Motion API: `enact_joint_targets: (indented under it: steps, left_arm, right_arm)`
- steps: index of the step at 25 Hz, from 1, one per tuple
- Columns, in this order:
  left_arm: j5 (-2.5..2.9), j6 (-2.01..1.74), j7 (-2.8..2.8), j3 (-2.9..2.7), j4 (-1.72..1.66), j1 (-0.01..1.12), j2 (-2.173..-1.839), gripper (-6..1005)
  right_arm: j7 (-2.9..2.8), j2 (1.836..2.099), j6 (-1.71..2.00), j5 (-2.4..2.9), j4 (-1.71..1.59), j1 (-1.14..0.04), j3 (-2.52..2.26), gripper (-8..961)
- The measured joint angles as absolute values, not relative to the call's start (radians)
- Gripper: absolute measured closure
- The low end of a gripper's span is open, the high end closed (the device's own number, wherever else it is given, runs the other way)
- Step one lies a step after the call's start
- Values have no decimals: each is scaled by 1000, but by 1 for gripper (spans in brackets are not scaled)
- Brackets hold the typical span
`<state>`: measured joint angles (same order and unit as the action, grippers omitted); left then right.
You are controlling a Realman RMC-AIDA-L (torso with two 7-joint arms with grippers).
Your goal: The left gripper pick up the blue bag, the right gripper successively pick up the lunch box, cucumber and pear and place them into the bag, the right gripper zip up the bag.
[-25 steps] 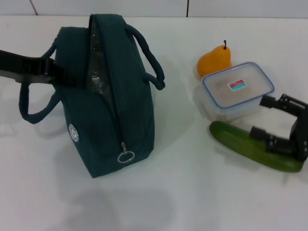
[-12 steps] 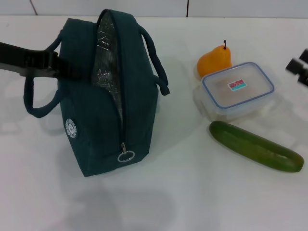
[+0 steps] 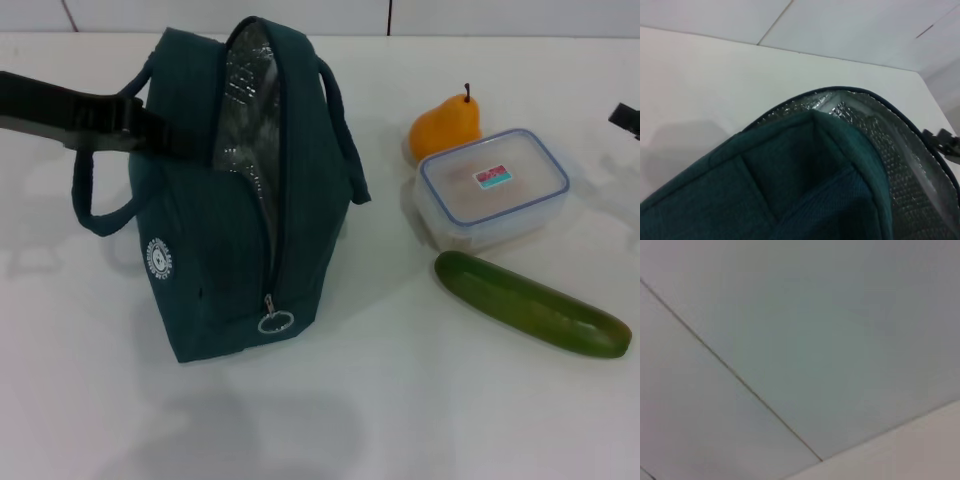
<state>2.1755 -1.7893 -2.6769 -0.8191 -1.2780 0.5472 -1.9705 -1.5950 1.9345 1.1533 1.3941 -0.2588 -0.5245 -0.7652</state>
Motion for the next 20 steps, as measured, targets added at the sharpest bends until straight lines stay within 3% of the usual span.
enact_joint_targets:
  steps: [4, 20]
  left_arm:
    - [2175, -1789, -2678, -820, -1278, 555, -1971, 953]
    - [2175, -1788, -2683, -818, -1276, 583, -1973, 953]
  right_arm:
    - [-1606, 1922, 1127, 1434, -213, -579, -766, 157]
    - [-1637, 1967, 1037, 1450, -193, -628, -831, 158]
